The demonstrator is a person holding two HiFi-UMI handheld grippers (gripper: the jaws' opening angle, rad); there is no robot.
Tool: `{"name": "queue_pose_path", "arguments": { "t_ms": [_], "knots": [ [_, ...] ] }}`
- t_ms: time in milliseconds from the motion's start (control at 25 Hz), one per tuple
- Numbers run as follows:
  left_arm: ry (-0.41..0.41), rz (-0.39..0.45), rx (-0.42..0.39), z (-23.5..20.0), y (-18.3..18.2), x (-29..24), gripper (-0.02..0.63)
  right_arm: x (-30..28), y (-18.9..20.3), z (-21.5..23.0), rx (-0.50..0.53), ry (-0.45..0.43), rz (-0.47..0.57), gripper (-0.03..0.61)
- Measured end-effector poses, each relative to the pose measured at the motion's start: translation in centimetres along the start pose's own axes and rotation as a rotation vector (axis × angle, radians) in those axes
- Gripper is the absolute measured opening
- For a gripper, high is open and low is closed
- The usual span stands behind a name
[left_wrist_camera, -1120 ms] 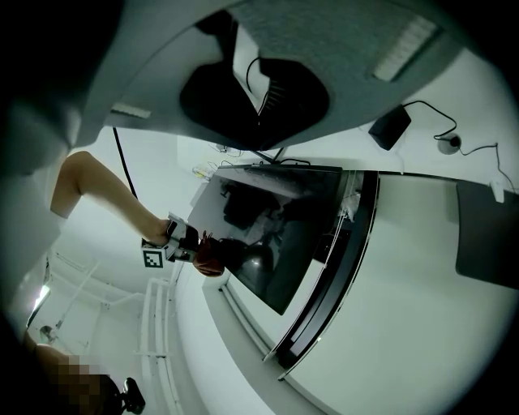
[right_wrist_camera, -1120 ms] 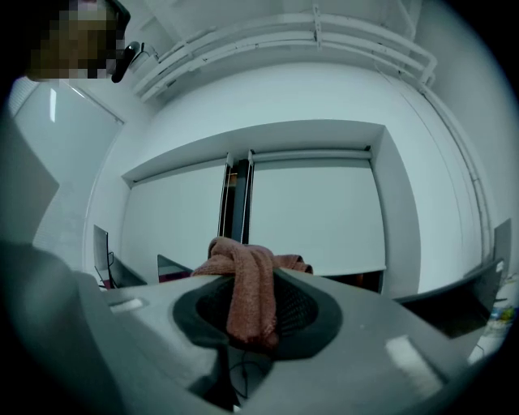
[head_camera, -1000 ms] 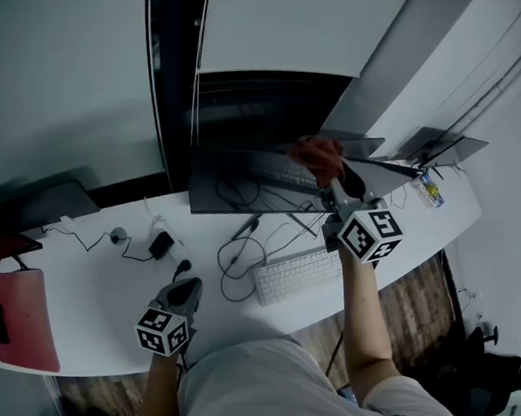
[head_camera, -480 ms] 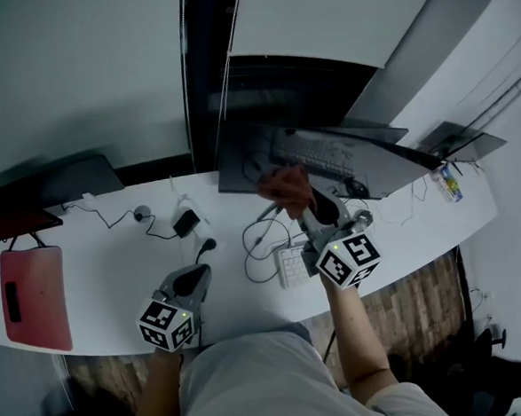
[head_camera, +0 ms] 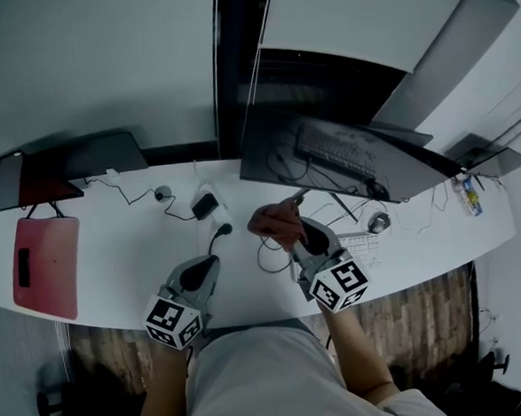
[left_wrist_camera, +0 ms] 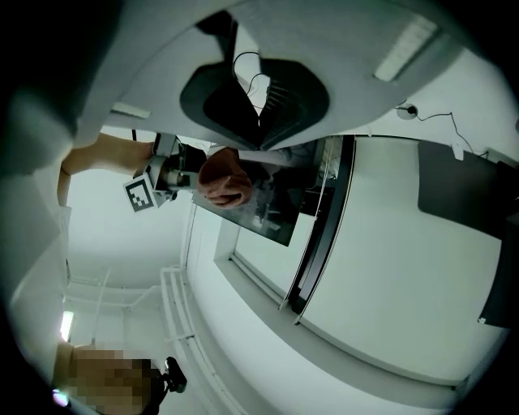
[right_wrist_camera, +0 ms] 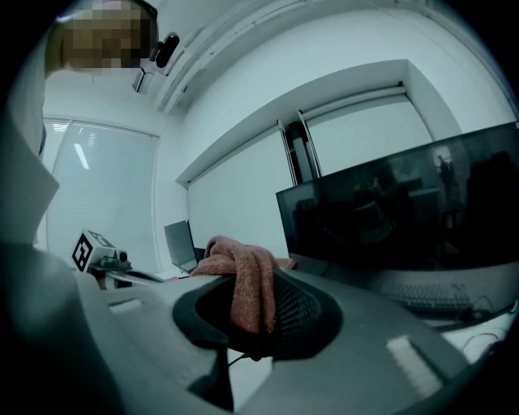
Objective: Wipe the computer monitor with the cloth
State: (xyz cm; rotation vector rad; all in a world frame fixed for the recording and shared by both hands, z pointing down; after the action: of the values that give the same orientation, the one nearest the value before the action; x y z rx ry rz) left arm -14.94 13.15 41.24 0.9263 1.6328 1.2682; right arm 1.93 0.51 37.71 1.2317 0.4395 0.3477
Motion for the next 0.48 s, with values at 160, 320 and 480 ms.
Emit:
{"name": "queue_pose_path", "arguments": {
  "t_ms": [160, 320, 480],
  "knots": [
    [-0.017, 0.024, -0.010, 0.9, -0.4, 0.2, 0.009, 0.9, 2.0, -1.2, 0.017, -0.060, -0.048, 0.094],
    [-0.026, 0.044, -0.014, 1.4, -0.8, 0.1, 0.011, 1.9, 3.3, -1.7, 0.027, -0.089, -0.073, 0.094],
    [-0.024, 0.047, -0.025, 1.9, -1.1, -0.2, 0.011, 2.6, 4.3, -2.2, 0.055, -0.113, -0.104, 0.094]
  ]
}}
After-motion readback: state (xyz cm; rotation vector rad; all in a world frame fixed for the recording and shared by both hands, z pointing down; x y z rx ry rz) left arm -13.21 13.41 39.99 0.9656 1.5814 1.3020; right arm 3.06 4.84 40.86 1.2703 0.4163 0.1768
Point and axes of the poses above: the fingertips, and each gripper's own axes: x backward along the fingers, z to its right, y out of its underside, the point moved 4 cm from there along x, backward along the fingers, and after that the axes turned 7 degrees about -x, right-handed, at the moved point
